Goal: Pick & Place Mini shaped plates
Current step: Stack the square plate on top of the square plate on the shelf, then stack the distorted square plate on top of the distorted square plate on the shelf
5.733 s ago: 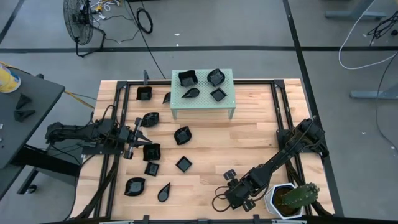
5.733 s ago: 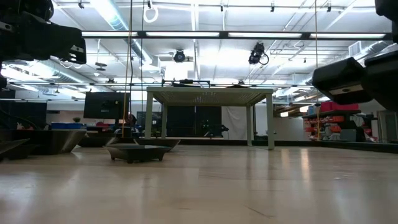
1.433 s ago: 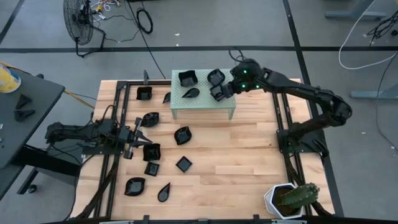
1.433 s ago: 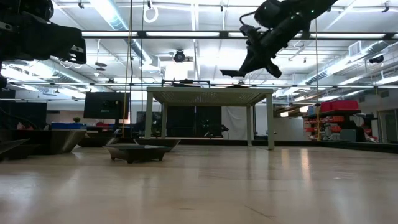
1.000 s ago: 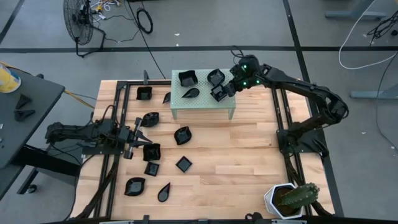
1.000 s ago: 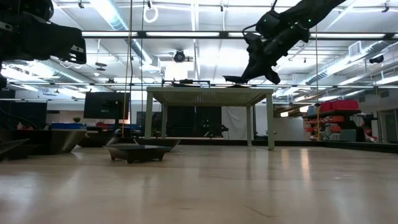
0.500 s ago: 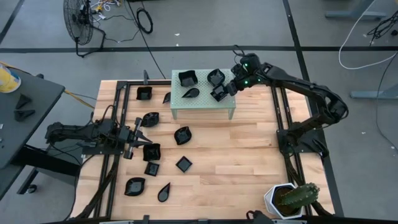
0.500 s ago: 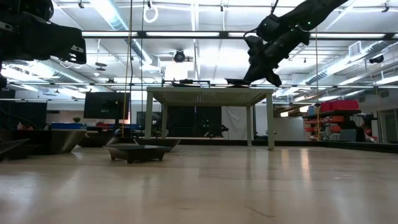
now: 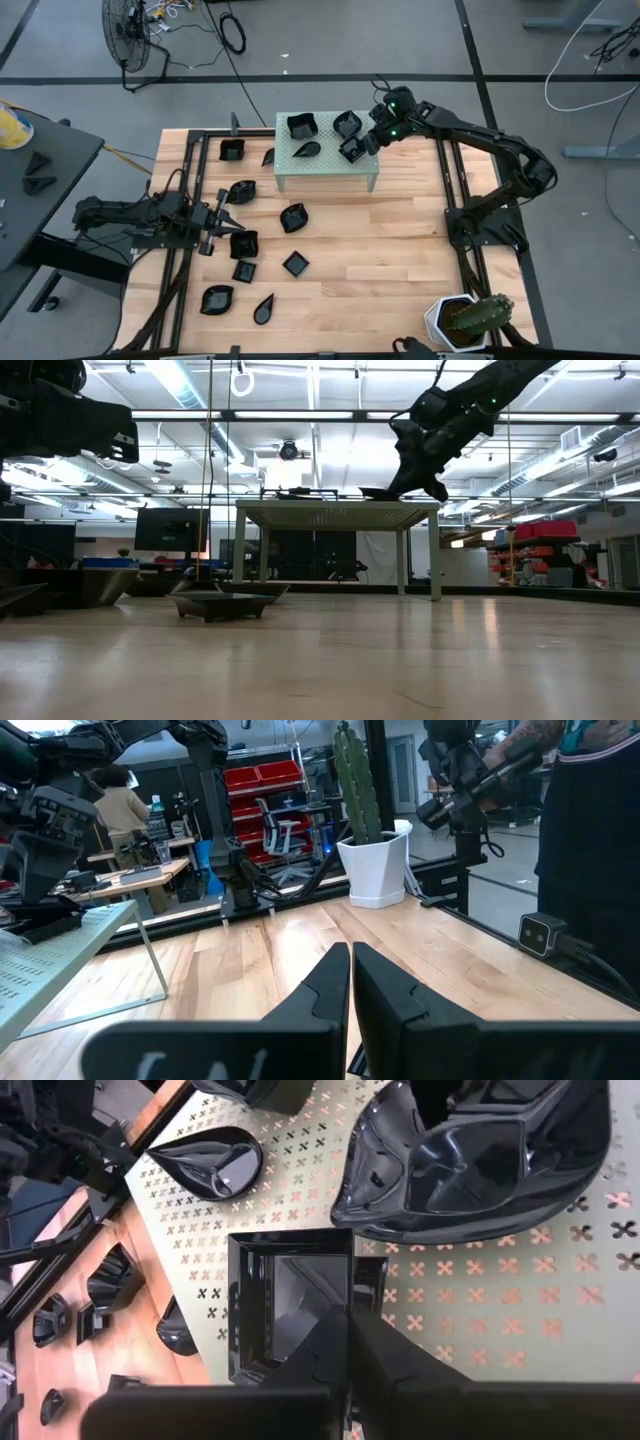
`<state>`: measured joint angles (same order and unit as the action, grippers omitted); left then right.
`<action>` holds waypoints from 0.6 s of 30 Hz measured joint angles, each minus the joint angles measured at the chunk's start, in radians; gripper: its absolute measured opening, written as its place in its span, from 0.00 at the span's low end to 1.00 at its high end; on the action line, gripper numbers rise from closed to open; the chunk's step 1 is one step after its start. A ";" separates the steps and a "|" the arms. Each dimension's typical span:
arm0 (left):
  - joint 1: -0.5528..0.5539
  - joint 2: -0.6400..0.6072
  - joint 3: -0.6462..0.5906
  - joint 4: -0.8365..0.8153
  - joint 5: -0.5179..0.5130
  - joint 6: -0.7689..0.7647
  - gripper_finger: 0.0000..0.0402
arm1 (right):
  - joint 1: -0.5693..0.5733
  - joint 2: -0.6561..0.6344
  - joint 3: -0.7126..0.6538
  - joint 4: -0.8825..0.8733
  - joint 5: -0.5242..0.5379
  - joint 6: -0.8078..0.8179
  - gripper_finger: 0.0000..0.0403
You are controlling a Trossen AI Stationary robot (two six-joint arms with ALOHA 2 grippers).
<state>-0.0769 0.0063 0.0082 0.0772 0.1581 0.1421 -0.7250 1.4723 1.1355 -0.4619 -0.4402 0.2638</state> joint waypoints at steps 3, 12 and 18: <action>0.000 0.000 0.000 0.000 0.000 0.000 0.06 | 0.000 0.000 0.000 0.008 -0.016 0.009 0.05; 0.000 0.000 0.000 0.000 0.000 0.000 0.06 | 0.000 0.000 0.000 -0.014 -0.024 0.023 0.20; 0.000 0.000 0.000 0.000 0.000 0.000 0.06 | 0.000 -0.022 -0.002 -0.019 -0.023 0.019 0.29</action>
<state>-0.0769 0.0063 0.0082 0.0772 0.1581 0.1421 -0.7246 1.4503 1.1339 -0.4809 -0.4637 0.2825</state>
